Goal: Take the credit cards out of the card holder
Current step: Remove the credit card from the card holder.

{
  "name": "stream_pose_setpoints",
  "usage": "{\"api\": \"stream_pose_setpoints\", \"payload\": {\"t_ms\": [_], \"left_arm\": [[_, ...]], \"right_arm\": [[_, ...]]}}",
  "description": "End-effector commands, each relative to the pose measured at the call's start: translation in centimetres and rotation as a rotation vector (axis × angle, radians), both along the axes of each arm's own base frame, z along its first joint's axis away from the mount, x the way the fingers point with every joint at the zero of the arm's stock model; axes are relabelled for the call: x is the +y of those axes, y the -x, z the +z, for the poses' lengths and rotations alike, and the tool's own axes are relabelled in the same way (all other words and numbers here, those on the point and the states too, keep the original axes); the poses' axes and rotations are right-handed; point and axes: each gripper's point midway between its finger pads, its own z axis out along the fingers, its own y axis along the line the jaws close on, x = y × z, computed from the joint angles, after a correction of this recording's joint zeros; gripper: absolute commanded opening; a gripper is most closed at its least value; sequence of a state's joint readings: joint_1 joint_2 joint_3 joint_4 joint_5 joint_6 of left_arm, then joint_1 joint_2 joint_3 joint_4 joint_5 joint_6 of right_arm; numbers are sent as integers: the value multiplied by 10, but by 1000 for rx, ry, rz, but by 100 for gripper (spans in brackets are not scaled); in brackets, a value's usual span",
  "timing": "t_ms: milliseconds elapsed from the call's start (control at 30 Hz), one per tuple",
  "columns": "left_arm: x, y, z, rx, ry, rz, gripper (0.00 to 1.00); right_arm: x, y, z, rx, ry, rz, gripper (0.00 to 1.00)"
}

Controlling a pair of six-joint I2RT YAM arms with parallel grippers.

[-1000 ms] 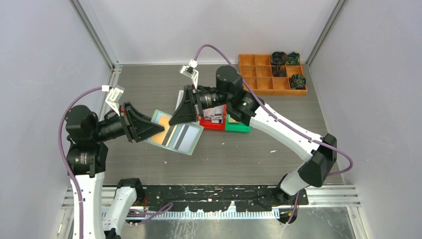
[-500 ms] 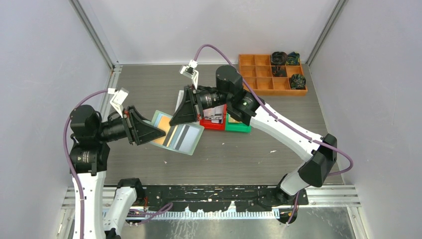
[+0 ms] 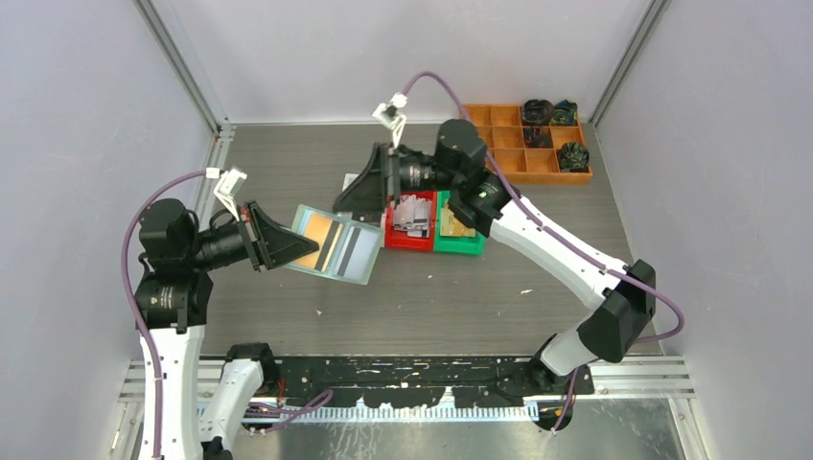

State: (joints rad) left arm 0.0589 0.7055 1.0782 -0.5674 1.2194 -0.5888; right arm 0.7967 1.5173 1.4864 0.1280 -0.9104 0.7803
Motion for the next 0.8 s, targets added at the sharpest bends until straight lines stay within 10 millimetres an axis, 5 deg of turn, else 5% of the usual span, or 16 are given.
{"api": "stream_pose_setpoints", "payload": {"t_ms": [0,100,300,500,767], "left_arm": [[11,-25,-5,-13,-58,150,0],[19,-41,-10,3,-88,237,0],[21,-50,-4,-4,-69,271,0],[18,-49,7,-2,-25,255,0],[12,-39,22,-9,24,210,0]], "right_arm": [[-36,-43,56,67,-182,-252,58],[-52,-53,54,125,-201,-347,58],[-57,-30,38,243,-246,-285,55],[-33,-7,10,316,-236,-175,49],[-9,1,-2,373,-263,-85,41]]}}
